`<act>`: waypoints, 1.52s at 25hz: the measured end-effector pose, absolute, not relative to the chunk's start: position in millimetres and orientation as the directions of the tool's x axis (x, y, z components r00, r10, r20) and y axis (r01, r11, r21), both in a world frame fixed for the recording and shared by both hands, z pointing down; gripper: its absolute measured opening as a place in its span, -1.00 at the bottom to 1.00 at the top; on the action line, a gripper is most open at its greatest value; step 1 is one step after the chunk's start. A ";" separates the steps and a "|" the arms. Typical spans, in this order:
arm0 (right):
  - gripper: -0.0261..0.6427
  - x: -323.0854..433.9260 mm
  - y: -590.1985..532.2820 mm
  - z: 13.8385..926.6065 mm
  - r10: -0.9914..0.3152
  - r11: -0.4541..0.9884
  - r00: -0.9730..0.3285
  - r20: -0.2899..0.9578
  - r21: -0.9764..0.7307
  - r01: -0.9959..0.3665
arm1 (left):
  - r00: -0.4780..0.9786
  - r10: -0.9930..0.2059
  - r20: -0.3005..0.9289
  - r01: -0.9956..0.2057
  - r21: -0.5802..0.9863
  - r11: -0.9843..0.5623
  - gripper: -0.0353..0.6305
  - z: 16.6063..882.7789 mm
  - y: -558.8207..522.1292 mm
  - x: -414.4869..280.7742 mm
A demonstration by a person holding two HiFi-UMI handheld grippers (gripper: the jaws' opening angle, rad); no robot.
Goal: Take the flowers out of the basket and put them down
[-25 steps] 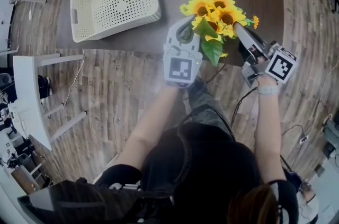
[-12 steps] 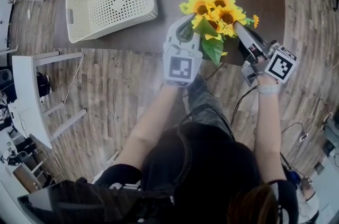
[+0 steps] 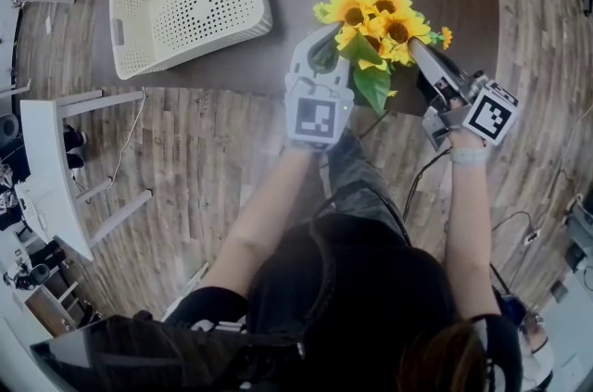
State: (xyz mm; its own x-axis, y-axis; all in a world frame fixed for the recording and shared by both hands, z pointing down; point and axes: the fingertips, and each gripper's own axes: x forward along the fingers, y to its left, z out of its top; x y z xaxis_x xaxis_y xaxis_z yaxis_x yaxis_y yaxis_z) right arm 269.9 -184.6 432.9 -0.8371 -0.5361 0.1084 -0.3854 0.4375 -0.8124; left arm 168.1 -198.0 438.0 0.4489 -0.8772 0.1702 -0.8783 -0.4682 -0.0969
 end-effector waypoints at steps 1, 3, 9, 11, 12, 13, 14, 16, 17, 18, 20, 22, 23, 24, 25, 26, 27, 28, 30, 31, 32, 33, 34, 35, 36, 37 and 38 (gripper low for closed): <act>-0.92 269.9 -184.8 433.9 -0.537 0.436 -0.837 0.109 -0.813 -0.386 | 0.449 -0.877 0.171 -0.878 -0.097 -0.469 -0.88 438.7 -198.5 167.9; -0.92 270.3 -185.1 436.2 -0.538 0.430 -0.835 0.112 -0.816 -0.387 | 0.449 -0.876 0.174 -0.878 -0.094 -0.469 -0.88 440.0 -199.3 167.8; -0.92 270.5 -183.8 437.3 -0.540 0.424 -0.834 0.115 -0.819 -0.387 | 0.454 -0.872 0.183 -0.875 -0.091 -0.475 -0.88 441.0 -198.9 168.0; -0.92 270.6 -183.6 436.8 -0.541 0.424 -0.833 0.115 -0.818 -0.388 | 0.456 -0.871 0.184 -0.874 -0.093 -0.478 -0.88 440.4 -198.8 168.0; -0.92 270.9 -183.7 436.8 -0.541 0.423 -0.833 0.114 -0.819 -0.387 | 0.458 -0.870 0.184 -0.873 -0.094 -0.479 -0.88 440.4 -199.0 168.3; -0.92 271.2 -183.8 436.9 -0.541 0.422 -0.834 0.112 -0.821 -0.385 | 0.458 -0.869 0.184 -0.872 -0.094 -0.480 -0.88 440.8 -199.2 168.7; -0.92 271.5 -183.9 437.4 -0.541 0.421 -0.834 0.111 -0.822 -0.383 | 0.459 -0.869 0.186 -0.872 -0.094 -0.480 -0.88 441.5 -199.4 169.1; -0.92 272.1 -184.4 438.8 -0.542 0.420 -0.833 0.113 -0.822 -0.385 | 0.460 -0.868 0.190 -0.871 -0.092 -0.482 -0.88 443.2 -199.8 169.8; -0.92 272.4 -184.6 439.5 -0.543 0.419 -0.832 0.116 -0.821 -0.388 | 0.460 -0.867 0.191 -0.871 -0.090 -0.482 -0.88 443.8 -199.9 170.0; -0.92 272.7 -184.7 440.3 -0.543 0.418 -0.831 0.119 -0.820 -0.391 | 0.461 -0.866 0.192 -0.871 -0.089 -0.483 -0.88 444.3 -200.0 170.2; -0.92 273.5 -184.8 442.4 -0.545 0.415 -0.829 0.121 -0.821 -0.392 | 0.462 -0.866 0.192 -0.871 -0.088 -0.484 -0.88 445.7 -200.2 170.8; -0.92 274.8 -184.5 445.5 -0.548 0.411 -0.828 0.121 -0.823 -0.392 | 0.463 -0.866 0.191 -0.870 -0.089 -0.485 -0.88 447.6 -200.2 171.9; -0.92 275.5 -184.3 446.8 -0.549 0.410 -0.827 0.120 -0.823 -0.392 | 0.463 -0.865 0.191 -0.870 -0.089 -0.485 -0.88 448.6 -200.0 172.5; -0.92 276.2 -184.1 447.8 -0.550 0.409 -0.826 0.120 -0.824 -0.392 | 0.464 -0.865 0.192 -0.869 -0.090 -0.486 -0.88 449.4 -199.9 173.0; -0.92 276.6 -184.0 448.7 -0.551 0.409 -0.826 0.119 -0.824 -0.392 | 0.464 -0.864 0.193 -0.869 -0.090 -0.487 -0.88 450.0 -199.9 173.4; -0.92 276.9 -183.9 449.4 -0.552 0.408 -0.825 0.120 -0.825 -0.392 | 0.464 -0.864 0.194 -0.869 -0.089 -0.487 -0.88 450.5 -200.0 173.6; -0.92 277.2 -183.7 450.3 -0.553 0.406 -0.825 0.121 -0.825 -0.393 | 0.465 -0.864 0.192 -0.869 -0.087 -0.487 -0.88 450.8 -200.2 173.7; -0.92 277.4 -183.7 451.2 -0.554 0.404 -0.824 0.122 -0.826 -0.394 | 0.466 -0.864 0.190 -0.869 -0.084 -0.487 -0.88 451.1 -200.5 173.8; -0.92 277.8 -183.8 452.8 -0.556 0.401 -0.822 0.124 -0.826 -0.396 | 0.468 -0.864 0.187 -0.869 -0.080 -0.488 -0.88 452.0 -200.6 173.8; -0.92 277.9 -183.7 453.4 -0.557 0.400 -0.821 0.125 -0.826 -0.397 | 0.469 -0.863 0.187 -0.869 -0.078 -0.489 -0.88 452.3 -200.4 173.9; -0.92 277.9 -183.7 453.6 -0.558 0.400 -0.821 0.124 -0.826 -0.397 | 0.470 -0.863 0.187 -0.869 -0.077 -0.490 -0.88 452.4 -200.2 173.8; -0.92 277.5 -183.7 453.2 -0.558 0.400 -0.821 0.123 -0.827 -0.396 | 0.471 -0.863 0.185 -0.868 -0.077 -0.490 -0.88 452.1 -200.2 173.5; -0.92 276.9 -183.8 452.4 -0.558 0.401 -0.821 0.121 -0.827 -0.395 | 0.471 -0.863 0.183 -0.868 -0.077 -0.490 -0.88 451.5 -200.4 173.0; -0.92 276.4 -184.0 451.6 -0.560 0.403 -0.820 0.119 -0.826 -0.395 | 0.471 -0.864 0.181 -0.869 -0.077 -0.490 -0.88 451.0 -200.6 172.3; -0.92 276.3 -184.2 451.1 -0.562 0.403 -0.819 0.119 -0.825 -0.396 | 0.470 -0.864 0.181 -0.869 -0.076 -0.489 -0.88 450.8 -200.7 171.6; -0.92 276.5 -184.5 451.0 -0.564 0.401 -0.817 0.119 -0.825 -0.398 | 0.469 -0.864 0.181 -0.870 -0.073 -0.488 -0.88 451.0 -200.8 171.0; -0.92 277.0 -184.7 451.5 -0.568 0.399 -0.814 0.120 -0.825 -0.400 | 0.468 -0.865 0.182 -0.871 -0.069 -0.486 -0.88 451.5 -201.0 170.4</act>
